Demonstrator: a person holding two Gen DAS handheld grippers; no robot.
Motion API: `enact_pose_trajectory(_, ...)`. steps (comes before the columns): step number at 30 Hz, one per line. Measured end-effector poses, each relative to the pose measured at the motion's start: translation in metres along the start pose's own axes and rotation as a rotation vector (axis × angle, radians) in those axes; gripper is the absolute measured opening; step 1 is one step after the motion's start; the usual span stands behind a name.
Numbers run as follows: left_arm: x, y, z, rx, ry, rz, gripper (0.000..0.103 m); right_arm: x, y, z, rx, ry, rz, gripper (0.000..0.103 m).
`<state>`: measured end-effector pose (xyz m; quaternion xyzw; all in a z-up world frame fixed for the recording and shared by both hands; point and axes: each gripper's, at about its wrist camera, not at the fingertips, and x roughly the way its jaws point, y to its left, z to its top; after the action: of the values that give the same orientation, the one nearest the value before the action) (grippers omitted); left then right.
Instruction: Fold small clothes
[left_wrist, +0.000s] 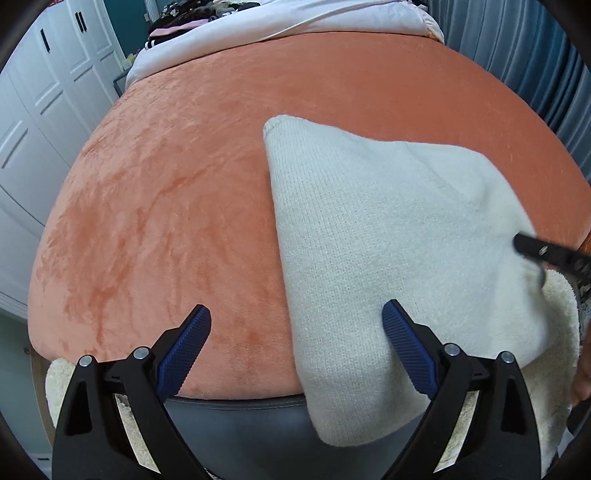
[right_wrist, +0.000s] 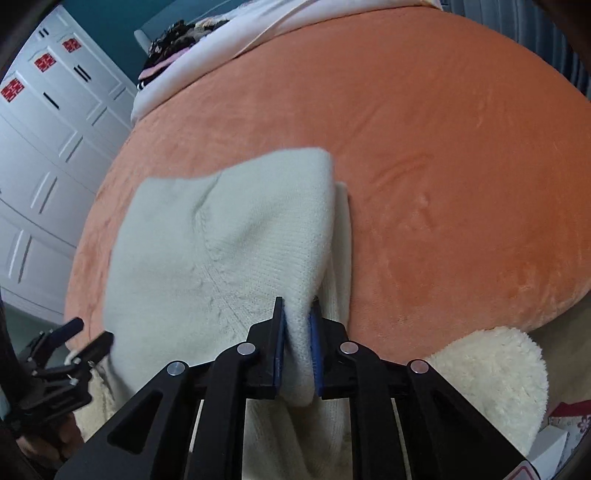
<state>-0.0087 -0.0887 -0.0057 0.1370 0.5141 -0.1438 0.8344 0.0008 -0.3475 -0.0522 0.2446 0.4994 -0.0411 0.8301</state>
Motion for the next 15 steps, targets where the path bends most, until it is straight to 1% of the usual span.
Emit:
enact_pose_trajectory(3, 0.002, 0.002, 0.001, -0.010, 0.006, -0.007, 0.092, -0.031, 0.007, 0.001, 0.017, -0.076, -0.005, 0.017)
enact_pose_trajectory(4, 0.001, 0.003, 0.001, -0.012, 0.006, -0.007, 0.092, -0.042, 0.013, 0.000, 0.010, -0.095, 0.024, 0.017)
enact_pose_trajectory(6, 0.000, 0.005, 0.001, -0.017, 0.003, -0.008, 0.092, -0.055, 0.028, -0.002, -0.016, -0.090, 0.117, 0.017)
enact_pose_trajectory(7, -0.001, 0.007, 0.001, -0.025, 0.003, -0.010, 0.092, -0.054, 0.036, 0.002, -0.044, -0.081, 0.143, 0.017)
enact_pose_trajectory(9, -0.004, 0.012, 0.002, -0.047, 0.005, -0.004, 0.092, -0.056, 0.060, -0.006, -0.119, -0.043, 0.179, 0.017)
enact_pose_trajectory(11, -0.009, 0.019, 0.002, -0.070, 0.001, -0.005, 0.092, -0.040, 0.085, -0.016, -0.171, 0.008, 0.207, 0.017)
enact_pose_trajectory(12, -0.011, 0.024, 0.002, -0.082, -0.003, -0.001, 0.092, -0.028, 0.096, -0.024, -0.198, 0.043, 0.205, 0.017)
enact_pose_trajectory(13, -0.012, 0.027, 0.001, -0.090, -0.003, 0.003, 0.092, -0.004, 0.107, -0.034, -0.232, 0.097, 0.176, 0.017)
enact_pose_trajectory(14, -0.011, 0.032, 0.001, -0.099, 0.002, 0.009, 0.092, 0.022, 0.112, -0.047, -0.267, 0.158, 0.129, 0.016)
enact_pose_trajectory(15, -0.009, 0.036, 0.000, -0.112, 0.013, 0.015, 0.092, 0.050, 0.111, -0.057, -0.284, 0.204, 0.091, 0.009)
